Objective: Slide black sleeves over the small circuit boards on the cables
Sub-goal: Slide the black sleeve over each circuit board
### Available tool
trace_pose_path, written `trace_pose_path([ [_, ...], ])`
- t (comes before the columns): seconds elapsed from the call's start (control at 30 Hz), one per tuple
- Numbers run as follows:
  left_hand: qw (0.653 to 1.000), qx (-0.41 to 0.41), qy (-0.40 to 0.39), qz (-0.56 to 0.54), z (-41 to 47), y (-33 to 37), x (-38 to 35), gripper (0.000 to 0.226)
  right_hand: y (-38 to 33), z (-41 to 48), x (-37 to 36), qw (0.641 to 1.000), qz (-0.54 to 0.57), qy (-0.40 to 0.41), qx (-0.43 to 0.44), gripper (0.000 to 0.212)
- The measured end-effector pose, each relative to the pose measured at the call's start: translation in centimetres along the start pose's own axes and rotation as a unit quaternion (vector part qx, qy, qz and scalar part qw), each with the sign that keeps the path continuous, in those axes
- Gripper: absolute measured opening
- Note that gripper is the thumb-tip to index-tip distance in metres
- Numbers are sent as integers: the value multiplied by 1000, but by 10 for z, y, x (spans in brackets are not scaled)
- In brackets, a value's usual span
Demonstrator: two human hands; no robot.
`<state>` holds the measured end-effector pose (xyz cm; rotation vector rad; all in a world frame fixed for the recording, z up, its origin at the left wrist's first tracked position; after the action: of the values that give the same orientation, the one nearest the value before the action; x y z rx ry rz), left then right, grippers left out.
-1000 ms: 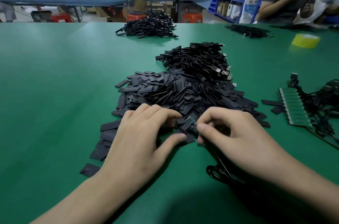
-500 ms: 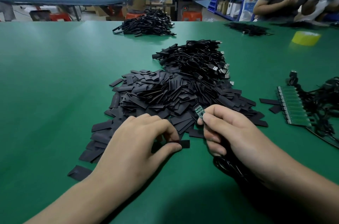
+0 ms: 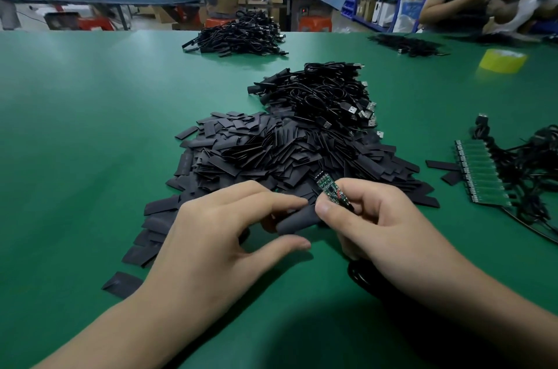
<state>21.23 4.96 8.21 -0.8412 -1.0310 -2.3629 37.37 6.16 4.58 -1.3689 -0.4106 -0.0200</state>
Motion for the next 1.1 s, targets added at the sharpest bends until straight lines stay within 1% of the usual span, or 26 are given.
trace_pose_path([
  [0.1, 999, -11, 18, 24, -1, 1, 2, 28, 0, 0, -1, 1000, -5, -2, 11, 28],
  [0.2, 999, 16, 46, -2, 1, -5, 8, 23, 3, 4, 2, 1000, 16, 3, 1, 27],
  [0.27, 997, 40, 57, -22, 2, -10, 12, 24, 5, 6, 5, 999, 47, 1, 0, 31],
  [0.3, 996, 51, 61, -29, 2, -13, 13, 24, 5, 7, 6, 999, 45, -3, 7, 33],
  [0.4, 993, 77, 70, -50, 2, -19, 16, 24, 1, 7, 5, 999, 17, -25, 25, 26],
  [0.47, 991, 88, 76, -59, 1, -21, 17, 22, -1, 6, 4, 998, 39, -36, 18, 18],
  [0.57, 991, 90, 81, -63, 1, -21, 18, 21, -5, 3, 2, 997, 54, -46, 3, 14],
  [0.67, 990, 91, 81, -64, 1, -21, 17, 19, -6, 3, 3, 997, 59, -38, -10, 10],
  [0.83, 992, 80, 76, -56, 1, -20, 16, 18, -4, 3, 4, 998, 55, -33, -26, 10],
  [1.1, 994, 74, 67, -52, 2, -18, 15, 19, -2, 2, 7, 995, 88, -23, -36, 11],
])
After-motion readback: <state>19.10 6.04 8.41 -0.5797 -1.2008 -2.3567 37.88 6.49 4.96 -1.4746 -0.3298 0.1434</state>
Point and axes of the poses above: each hand's wrist, its own z-axis towards the middle knuckle, its own x-axis out of the back of the hand, y = z × x, the point moved 8 cm from there along z, towards the middle knuckle, and after that the axes turned 3 degrees about x, right-handed, at the moved point
